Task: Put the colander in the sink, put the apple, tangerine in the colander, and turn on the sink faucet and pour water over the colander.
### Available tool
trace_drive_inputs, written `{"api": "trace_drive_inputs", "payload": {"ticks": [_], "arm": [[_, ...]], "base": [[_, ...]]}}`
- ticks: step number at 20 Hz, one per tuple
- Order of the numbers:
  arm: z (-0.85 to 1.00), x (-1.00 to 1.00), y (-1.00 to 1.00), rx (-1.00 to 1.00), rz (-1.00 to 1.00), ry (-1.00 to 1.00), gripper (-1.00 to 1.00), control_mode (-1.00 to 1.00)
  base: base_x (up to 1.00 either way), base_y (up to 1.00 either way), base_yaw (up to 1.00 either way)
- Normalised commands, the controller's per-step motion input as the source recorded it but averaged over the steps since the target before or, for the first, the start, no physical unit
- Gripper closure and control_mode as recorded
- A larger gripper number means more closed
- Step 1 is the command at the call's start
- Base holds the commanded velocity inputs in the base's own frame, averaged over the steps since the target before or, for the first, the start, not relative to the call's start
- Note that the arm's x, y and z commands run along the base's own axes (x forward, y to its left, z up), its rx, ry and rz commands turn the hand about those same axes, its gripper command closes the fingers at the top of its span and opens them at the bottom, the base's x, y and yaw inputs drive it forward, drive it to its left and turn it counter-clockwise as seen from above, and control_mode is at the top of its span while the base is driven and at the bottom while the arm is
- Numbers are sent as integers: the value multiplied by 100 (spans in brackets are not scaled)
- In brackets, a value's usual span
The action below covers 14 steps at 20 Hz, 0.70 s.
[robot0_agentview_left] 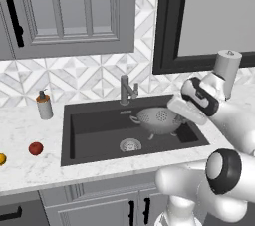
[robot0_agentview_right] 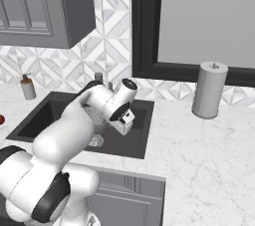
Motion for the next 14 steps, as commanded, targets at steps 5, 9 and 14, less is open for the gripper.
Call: {"api": "trace_drive_inputs", "payload": {"ticks": [5, 9, 14], "arm": [[-55, 17, 0, 0, 0, -2, 100, -100], [-67, 36, 0, 0, 0, -11, 100, -100], [-40, 51, 1, 0, 0, -8, 100, -100]], "base": [[0, 0, 0], [0, 0, 0], [0, 0, 0]]}}
